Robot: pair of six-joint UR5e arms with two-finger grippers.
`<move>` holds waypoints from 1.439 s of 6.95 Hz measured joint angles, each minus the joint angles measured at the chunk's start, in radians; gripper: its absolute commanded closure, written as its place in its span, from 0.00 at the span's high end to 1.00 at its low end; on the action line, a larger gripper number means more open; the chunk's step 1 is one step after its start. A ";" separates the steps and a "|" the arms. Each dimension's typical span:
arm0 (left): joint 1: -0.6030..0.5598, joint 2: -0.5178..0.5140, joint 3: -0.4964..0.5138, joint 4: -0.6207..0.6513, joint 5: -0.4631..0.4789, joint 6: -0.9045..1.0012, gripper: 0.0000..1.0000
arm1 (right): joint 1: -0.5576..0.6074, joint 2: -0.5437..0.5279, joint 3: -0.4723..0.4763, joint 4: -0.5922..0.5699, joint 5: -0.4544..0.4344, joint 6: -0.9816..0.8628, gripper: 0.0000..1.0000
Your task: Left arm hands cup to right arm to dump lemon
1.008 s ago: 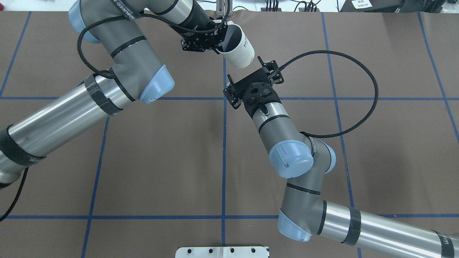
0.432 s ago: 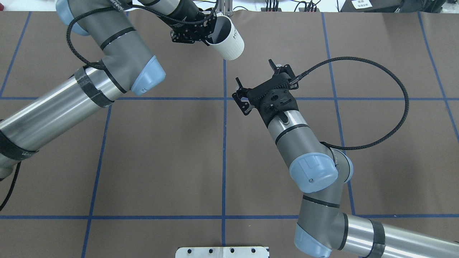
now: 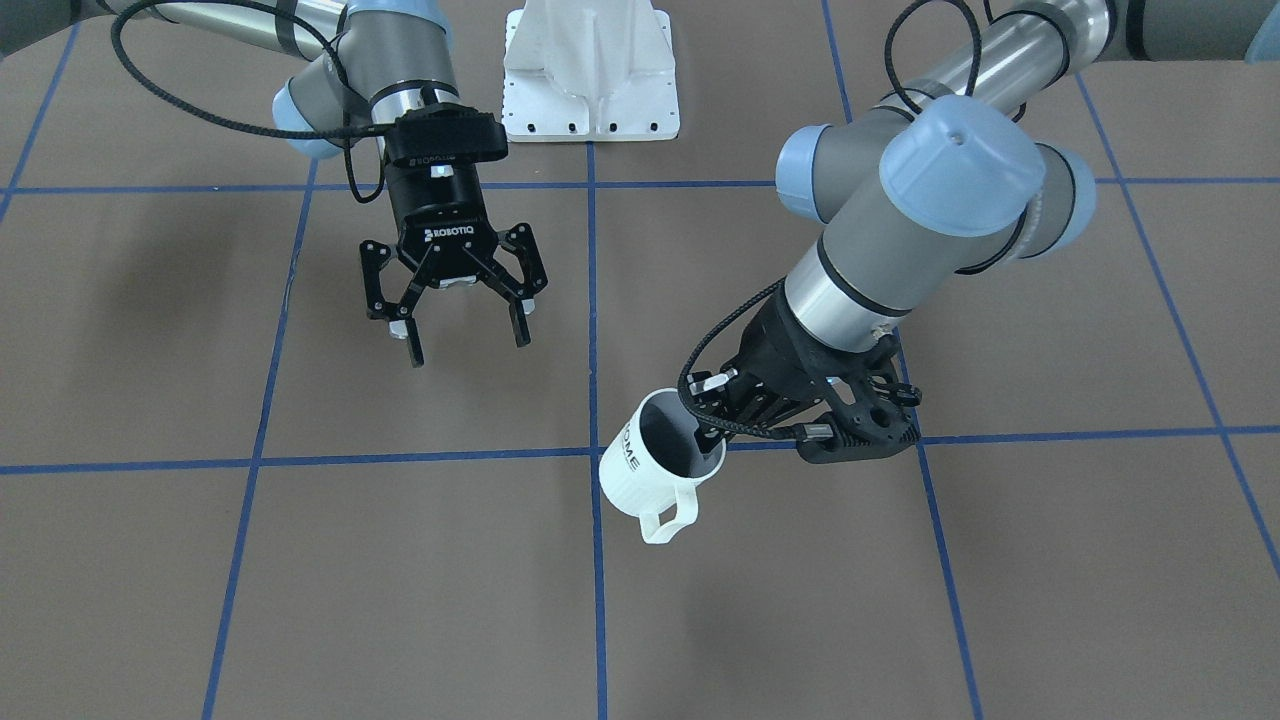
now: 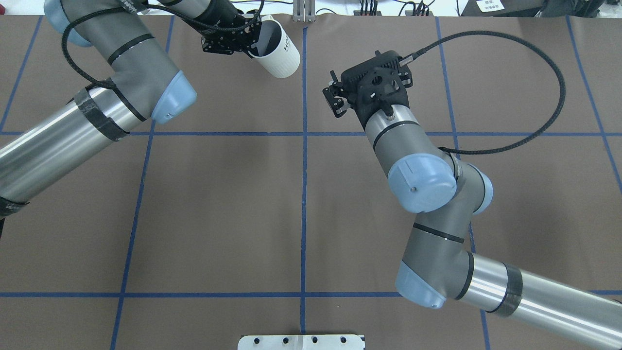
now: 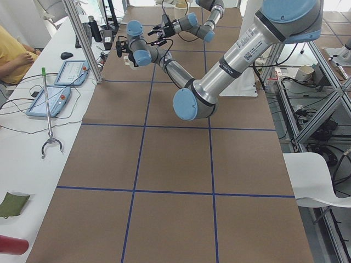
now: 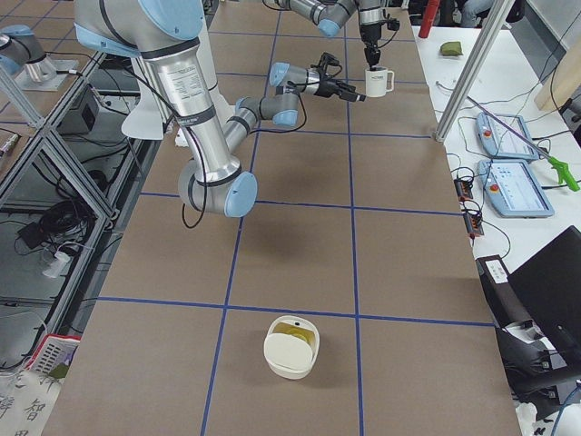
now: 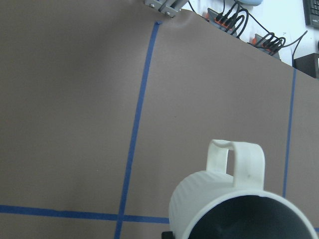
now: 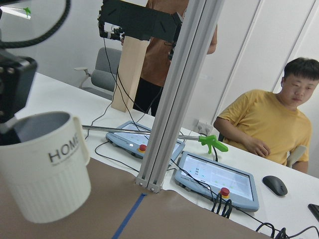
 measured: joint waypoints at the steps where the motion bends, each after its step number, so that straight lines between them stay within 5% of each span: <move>1: -0.009 0.019 -0.014 0.000 -0.001 0.008 0.00 | 0.070 0.010 0.006 -0.089 0.114 0.055 0.98; 6: -0.079 0.332 -0.230 0.004 -0.020 0.230 0.00 | 0.526 0.002 0.003 -0.437 0.967 0.147 0.98; 10: -0.148 0.671 -0.316 -0.006 -0.018 0.610 0.00 | 0.674 -0.075 -0.007 -0.490 1.193 0.043 0.99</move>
